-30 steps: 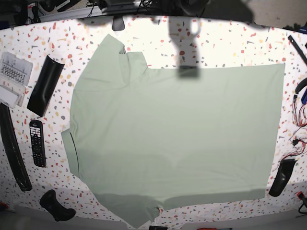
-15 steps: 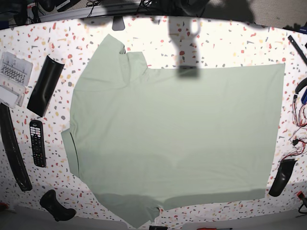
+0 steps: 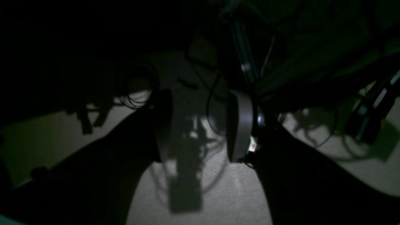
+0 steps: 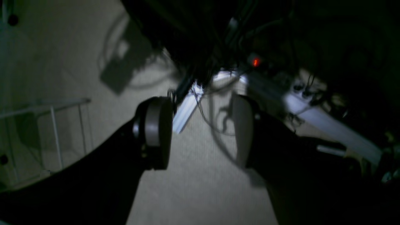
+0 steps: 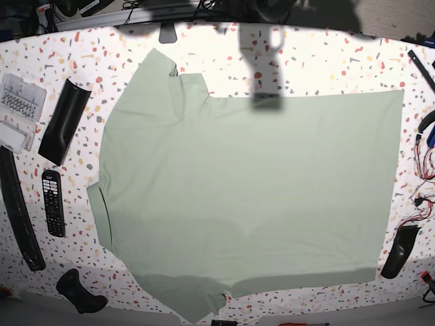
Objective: Fold the T-shirt properly
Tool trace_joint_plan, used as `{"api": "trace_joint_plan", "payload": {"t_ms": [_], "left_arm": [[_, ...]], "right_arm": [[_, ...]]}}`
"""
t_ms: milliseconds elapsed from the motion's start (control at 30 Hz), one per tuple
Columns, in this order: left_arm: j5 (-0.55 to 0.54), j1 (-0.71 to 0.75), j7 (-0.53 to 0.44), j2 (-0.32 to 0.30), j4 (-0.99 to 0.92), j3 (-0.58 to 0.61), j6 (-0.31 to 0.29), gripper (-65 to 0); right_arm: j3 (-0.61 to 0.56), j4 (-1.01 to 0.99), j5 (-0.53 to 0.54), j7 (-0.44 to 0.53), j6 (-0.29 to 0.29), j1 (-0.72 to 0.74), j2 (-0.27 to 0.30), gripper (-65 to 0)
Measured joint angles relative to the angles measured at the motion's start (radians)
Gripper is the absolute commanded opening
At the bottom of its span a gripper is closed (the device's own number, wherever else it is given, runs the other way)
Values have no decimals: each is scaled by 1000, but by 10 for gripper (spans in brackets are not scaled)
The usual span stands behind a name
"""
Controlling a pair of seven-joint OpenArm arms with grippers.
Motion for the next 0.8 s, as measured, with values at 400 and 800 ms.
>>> {"api": "trace_joint_plan", "payload": {"t_ms": [400,800], "left_arm": [[-103,62,-19,-3,245,0,0,-394],[-103,61,-75,-104,381,1,-8,-394]], "right_arm": [[0,226,-2,-31,0,3,0,-344],[-1,427,-2,-30,3,116,0,-344]]}}
